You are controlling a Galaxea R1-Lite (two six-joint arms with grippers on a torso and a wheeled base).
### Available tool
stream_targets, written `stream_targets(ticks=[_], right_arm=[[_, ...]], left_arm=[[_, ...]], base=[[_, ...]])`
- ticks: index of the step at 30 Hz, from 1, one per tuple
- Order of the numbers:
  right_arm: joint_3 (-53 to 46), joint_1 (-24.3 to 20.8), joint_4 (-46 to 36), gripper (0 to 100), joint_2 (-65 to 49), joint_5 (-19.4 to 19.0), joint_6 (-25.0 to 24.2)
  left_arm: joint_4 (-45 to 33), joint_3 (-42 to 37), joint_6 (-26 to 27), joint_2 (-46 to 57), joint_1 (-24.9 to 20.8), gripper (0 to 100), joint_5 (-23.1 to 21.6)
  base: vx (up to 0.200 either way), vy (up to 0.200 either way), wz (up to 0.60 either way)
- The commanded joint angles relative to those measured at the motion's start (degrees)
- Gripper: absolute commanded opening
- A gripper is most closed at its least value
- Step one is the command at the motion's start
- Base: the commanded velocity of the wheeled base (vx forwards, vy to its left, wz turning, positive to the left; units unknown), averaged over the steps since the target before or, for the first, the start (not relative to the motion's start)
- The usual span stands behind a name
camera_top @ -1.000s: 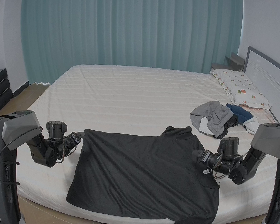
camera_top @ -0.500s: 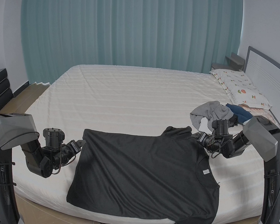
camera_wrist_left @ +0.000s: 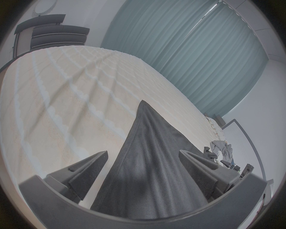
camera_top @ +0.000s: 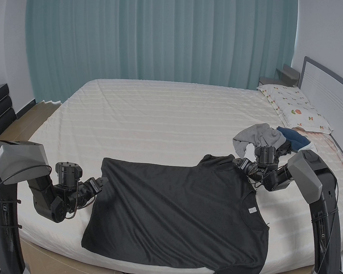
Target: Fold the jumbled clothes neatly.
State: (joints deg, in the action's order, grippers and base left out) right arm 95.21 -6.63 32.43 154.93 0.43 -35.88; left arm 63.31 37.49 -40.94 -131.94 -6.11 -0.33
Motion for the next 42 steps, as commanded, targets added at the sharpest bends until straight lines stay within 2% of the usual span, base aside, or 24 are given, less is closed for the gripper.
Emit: stream_targets(ticks=[1,7,10,11,23,29,35,42], right_arm=[[0.9,-0.2,-0.3,0,1.8,-0.1,0.3],[3.1,0.0,-0.1,0,3.4,0.1,0.1],[4.4,0.6,0.4,0,3.6,1.3,-0.3],[5.2,1.4,0.6,0,3.9,3.3,-0.5],[7.2,2.4,8.4,0,6.3,4.5,-0.3],[9.4,2.3,12.0,0,7.4,6.5,-0.2],[11.7,2.5,12.7,0,7.9,8.2,0.0],[12.5,2.5,12.1,0,9.4,8.4,0.6]], left_arm=[[0.1,0.0,0.0,-0.4,0.0,100,0.1],[0.1,0.0,0.1,-0.4,0.0,100,0.2],[0.1,-0.9,-0.2,-0.5,-0.1,100,0.2],[0.2,-1.5,-0.4,-0.4,-0.7,100,0.4],[1.7,-1.6,-0.5,-0.5,-0.8,100,0.6],[1.8,-2.0,-0.5,-0.9,-0.8,100,0.6],[1.8,-2.0,-0.4,-0.8,-0.8,100,0.6],[1.8,-2.0,-0.5,-0.7,-0.8,100,0.6]], base=[[0.000,0.000,0.00],[0.000,0.000,0.00],[0.000,0.000,0.00],[0.000,0.000,0.00],[0.000,0.000,0.00],[0.000,0.000,0.00],[0.000,0.000,0.00],[0.000,0.000,0.00]])
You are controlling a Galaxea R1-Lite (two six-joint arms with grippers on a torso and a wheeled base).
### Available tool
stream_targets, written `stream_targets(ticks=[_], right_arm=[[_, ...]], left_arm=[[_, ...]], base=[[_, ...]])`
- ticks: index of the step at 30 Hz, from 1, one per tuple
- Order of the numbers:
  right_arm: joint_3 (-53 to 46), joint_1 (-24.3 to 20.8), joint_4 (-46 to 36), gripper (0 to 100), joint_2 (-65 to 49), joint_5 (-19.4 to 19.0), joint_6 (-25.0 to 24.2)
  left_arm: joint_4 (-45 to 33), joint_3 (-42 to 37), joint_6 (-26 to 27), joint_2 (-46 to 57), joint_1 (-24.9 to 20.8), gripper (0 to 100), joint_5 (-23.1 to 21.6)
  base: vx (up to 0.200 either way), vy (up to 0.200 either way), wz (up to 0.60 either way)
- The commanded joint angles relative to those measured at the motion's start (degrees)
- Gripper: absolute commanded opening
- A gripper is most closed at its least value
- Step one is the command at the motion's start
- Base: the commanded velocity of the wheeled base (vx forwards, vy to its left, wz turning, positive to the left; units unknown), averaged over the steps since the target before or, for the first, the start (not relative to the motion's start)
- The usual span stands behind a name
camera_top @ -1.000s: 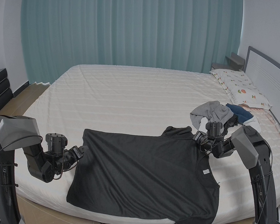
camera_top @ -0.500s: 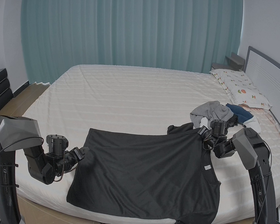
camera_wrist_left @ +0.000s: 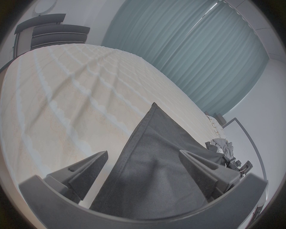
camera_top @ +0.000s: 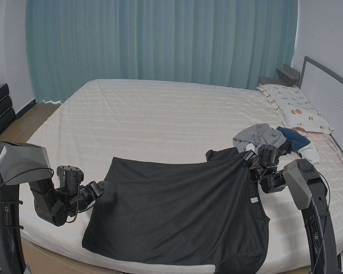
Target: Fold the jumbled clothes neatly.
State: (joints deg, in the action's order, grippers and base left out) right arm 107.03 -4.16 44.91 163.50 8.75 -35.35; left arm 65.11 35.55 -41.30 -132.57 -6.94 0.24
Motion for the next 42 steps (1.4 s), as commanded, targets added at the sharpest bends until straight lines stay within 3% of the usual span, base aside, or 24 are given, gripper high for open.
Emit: stream_targets(ticks=[1,4,5,7,11,12,17,20,27,36,42], right_arm=[[0.7,0.1,-0.6,0,0.9,0.1,0.1],[0.3,0.2,-0.8,0,0.9,0.1,0.1],[0.1,0.2,-0.7,100,0.9,0.1,0.2],[0.1,0.2,-0.7,100,0.9,0.1,0.2],[-4.7,0.3,1.7,100,-0.5,-0.1,5.3],[-10.4,0.7,6.8,100,-4.0,-1.3,6.0],[-25.1,1.5,11.3,100,-12.2,-6.7,5.9],[-40.6,3.2,17.7,100,-21.2,-11.7,5.7],[-59.0,7.0,24.3,100,-34.6,-15.3,5.8],[-76.3,10.8,23.8,100,-48.1,-22.5,6.5],[-83.2,10.3,23.8,100,-51.4,-23.0,7.5]], left_arm=[[0.0,0.0,0.0,-0.1,0.0,100,0.0],[0.0,-0.1,-0.1,0.1,0.0,100,0.0],[0.0,-0.1,-0.1,0.1,0.0,100,0.0],[0.0,-0.1,-0.1,0.1,0.0,100,0.0],[1.2,-2.2,-0.1,0.6,0.0,100,-0.2],[4.3,-4.6,0.0,1.5,0.0,100,-0.4],[10.1,-9.4,0.4,3.0,0.0,100,-0.8],[12.1,-13.0,0.5,5.3,0.0,100,-0.8],[13.1,-17.8,0.6,9.0,-0.5,100,-0.8],[16.5,-23.0,0.6,10.4,-2.5,100,-0.3],[17.2,-24.1,0.6,10.5,-3.8,100,-0.2]], base=[[0.000,0.000,0.00],[0.000,0.000,0.00],[0.000,0.000,0.00],[0.000,0.000,0.00],[0.000,0.000,0.00],[0.000,0.000,0.00],[0.000,0.000,0.00],[0.000,0.000,0.00],[0.000,0.000,0.00],[0.000,0.000,0.00],[0.000,0.000,0.00]])
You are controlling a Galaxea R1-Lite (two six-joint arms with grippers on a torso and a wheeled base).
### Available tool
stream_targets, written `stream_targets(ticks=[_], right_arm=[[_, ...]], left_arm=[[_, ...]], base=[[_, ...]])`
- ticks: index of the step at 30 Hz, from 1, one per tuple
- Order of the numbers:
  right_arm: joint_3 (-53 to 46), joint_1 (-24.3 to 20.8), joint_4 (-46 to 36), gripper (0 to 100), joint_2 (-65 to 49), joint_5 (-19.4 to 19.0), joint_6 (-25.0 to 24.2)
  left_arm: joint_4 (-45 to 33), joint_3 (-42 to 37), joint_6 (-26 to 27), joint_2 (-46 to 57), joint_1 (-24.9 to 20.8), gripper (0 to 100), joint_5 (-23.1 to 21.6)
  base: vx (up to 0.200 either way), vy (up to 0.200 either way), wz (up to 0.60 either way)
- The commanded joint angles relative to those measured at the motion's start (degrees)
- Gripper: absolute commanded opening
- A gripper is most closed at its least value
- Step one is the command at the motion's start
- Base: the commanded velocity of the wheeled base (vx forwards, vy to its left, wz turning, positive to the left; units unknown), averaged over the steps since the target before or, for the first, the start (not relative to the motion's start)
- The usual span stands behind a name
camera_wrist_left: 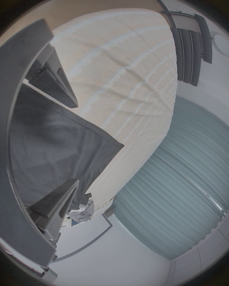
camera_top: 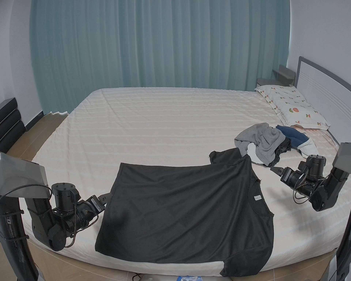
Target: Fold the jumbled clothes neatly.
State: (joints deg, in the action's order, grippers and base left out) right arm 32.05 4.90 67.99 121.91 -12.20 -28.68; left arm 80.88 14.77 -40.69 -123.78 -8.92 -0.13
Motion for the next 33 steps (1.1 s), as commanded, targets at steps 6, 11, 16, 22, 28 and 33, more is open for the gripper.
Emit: stream_targets(ticks=[6,11,16,22,28,33], right_arm=[[-14.4,-0.1,1.0,100,-12.0,-2.3,1.4],[-17.9,-0.9,1.4,100,-12.2,-2.5,0.6],[-21.9,-1.5,1.5,100,-12.1,-4.0,0.6],[-24.6,-1.5,1.5,100,-11.3,-4.5,0.6],[-26.6,-1.6,1.5,100,-11.3,-6.5,0.7],[-27.0,-1.6,1.5,100,-10.5,-6.5,1.1]], left_arm=[[2.6,-5.4,-0.7,1.7,-2.3,100,0.1],[2.7,-6.6,-0.8,1.4,-2.3,100,-0.1],[2.7,-8.3,-0.9,1.5,-2.9,100,-0.3],[2.7,-10.4,-0.8,1.4,-4.0,100,-0.5],[2.7,-11.3,-1.0,1.0,-4.3,100,-0.5],[2.7,-11.3,-3.3,1.0,-4.3,100,-0.6]], base=[[-0.067,0.000,0.00],[-0.200,0.000,0.00],[-0.080,0.000,0.00],[0.000,0.000,0.00],[0.000,0.000,0.00],[0.000,0.000,0.00]])
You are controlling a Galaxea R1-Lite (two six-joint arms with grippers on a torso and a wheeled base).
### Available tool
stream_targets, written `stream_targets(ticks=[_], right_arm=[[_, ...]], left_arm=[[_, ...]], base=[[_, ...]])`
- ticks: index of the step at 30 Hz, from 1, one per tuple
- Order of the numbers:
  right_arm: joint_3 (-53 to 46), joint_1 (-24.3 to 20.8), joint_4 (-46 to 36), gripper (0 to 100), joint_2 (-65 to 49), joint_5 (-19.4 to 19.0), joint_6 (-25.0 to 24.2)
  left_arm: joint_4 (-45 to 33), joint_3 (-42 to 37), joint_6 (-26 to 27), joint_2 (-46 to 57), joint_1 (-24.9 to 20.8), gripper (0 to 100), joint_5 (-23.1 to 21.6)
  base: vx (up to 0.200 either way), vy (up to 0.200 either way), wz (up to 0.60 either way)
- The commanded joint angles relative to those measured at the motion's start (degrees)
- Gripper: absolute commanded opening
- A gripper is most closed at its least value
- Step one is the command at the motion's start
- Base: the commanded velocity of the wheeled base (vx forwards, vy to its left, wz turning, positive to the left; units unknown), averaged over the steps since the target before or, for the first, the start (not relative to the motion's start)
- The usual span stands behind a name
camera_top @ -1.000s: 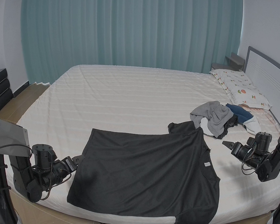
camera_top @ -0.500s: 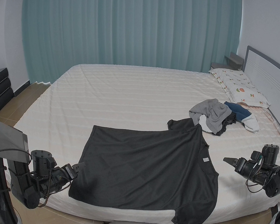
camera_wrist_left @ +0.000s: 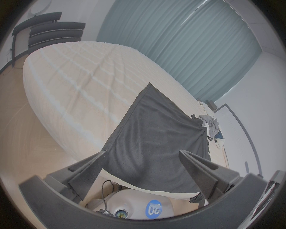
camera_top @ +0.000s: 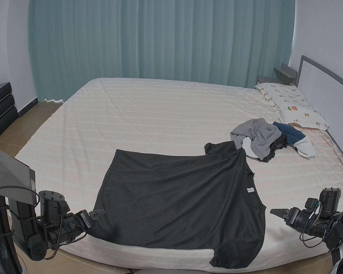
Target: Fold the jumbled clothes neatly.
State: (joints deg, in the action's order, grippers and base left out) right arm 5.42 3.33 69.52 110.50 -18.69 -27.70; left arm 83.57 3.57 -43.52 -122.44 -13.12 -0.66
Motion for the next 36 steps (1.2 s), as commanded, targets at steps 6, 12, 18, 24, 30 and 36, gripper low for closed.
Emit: stream_targets(ticks=[6,12,18,24,30,36], right_arm=[[-1.6,-0.1,0.0,100,2.5,0.0,0.4],[-1.8,-0.7,0.0,100,4.2,0.0,0.3],[-1.9,-2.4,0.0,100,5.1,0.1,-0.3],[-2.0,-4.8,0.6,100,9.4,0.4,-0.2],[-1.9,-9.0,5.1,100,14.1,0.8,-0.5],[-2.0,-12.6,10.9,100,20.0,4.2,-2.0]], left_arm=[[0.0,-0.1,-2.4,-0.3,-1.2,100,-0.5],[0.0,-0.1,-2.4,-0.3,-3.1,100,-0.4],[0.0,0.3,-2.4,-0.3,-3.1,100,-0.3],[0.2,-0.1,-2.4,0.6,-1.0,100,-0.5],[0.3,-0.2,-2.3,1.1,4.3,100,-1.2],[1.2,-3.3,-1.7,4.1,9.6,100,-10.1]], base=[[0.000,0.000,0.00],[0.000,-0.167,0.00],[0.000,-0.033,0.00],[0.000,0.000,0.00],[0.000,0.000,0.00],[0.000,0.000,0.00]])
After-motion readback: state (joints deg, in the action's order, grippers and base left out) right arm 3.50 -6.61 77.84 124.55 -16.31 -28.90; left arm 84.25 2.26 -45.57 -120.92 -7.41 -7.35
